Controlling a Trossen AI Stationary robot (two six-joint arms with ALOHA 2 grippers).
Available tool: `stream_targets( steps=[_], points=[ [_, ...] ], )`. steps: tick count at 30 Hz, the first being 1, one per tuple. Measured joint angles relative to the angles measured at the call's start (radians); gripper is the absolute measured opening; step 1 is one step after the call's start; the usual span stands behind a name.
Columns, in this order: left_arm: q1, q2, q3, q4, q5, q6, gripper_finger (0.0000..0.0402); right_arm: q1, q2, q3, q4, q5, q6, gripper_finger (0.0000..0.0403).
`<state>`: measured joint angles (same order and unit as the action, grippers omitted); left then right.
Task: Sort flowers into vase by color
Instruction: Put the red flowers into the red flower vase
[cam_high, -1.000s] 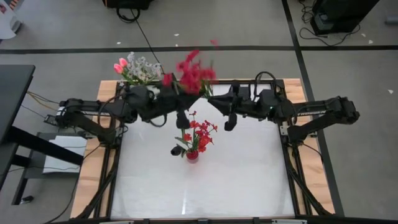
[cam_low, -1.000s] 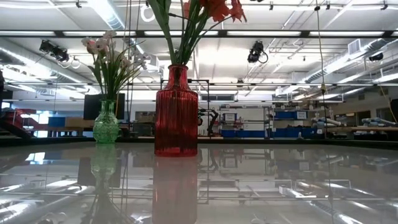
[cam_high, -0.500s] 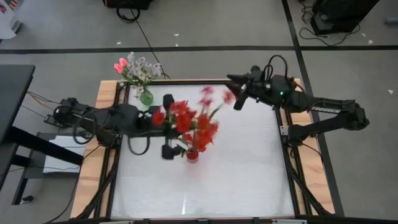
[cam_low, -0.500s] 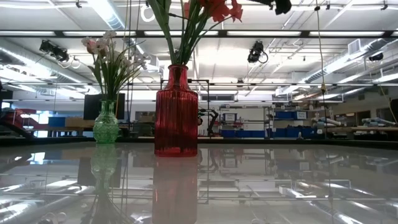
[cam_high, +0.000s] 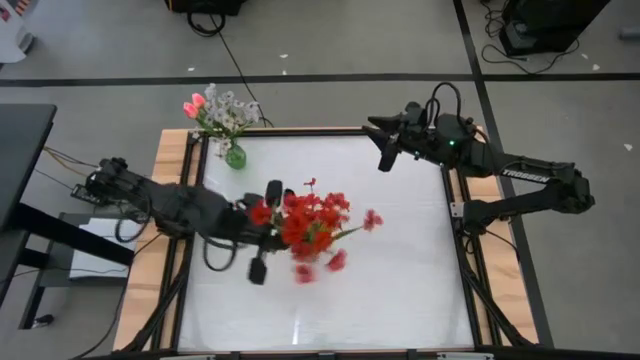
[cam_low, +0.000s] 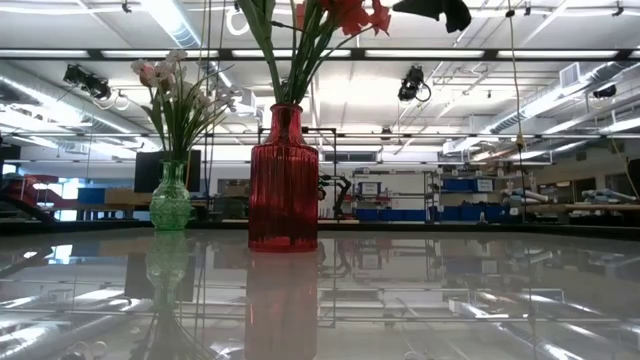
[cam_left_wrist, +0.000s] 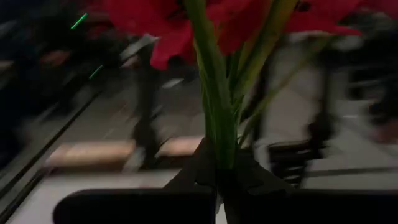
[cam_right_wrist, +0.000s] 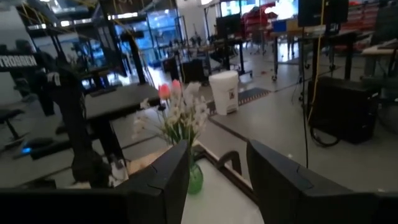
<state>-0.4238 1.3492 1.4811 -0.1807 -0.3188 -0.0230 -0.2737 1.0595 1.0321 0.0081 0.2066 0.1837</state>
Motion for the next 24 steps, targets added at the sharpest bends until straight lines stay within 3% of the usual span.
stream_targets(
  steps=[2, 8, 15, 24],
  points=[
    [-0.006, 0.007, -0.040, -0.020, -0.117, -0.056, 0.0007, 0.000, -0.002, 0.000, -0.036, -0.001, 0.001, 0.0168],
    [-0.046, 0.004, -0.160, 0.036, -0.285, -0.127, 0.0007, 0.001, -0.002, 0.000, -0.150, -0.050, 0.049, 0.0168],
    [-0.074, 0.005, -0.211, 0.012, -0.312, -0.138, 0.0007, 0.001, -0.002, 0.000, -0.239, -0.052, 0.050, 0.0168],
    [-0.065, 0.004, -0.211, -0.042, -0.347, -0.090, 0.0007, 0.001, -0.002, 0.000, -0.227, -0.052, 0.051, 0.0168]
  ],
)
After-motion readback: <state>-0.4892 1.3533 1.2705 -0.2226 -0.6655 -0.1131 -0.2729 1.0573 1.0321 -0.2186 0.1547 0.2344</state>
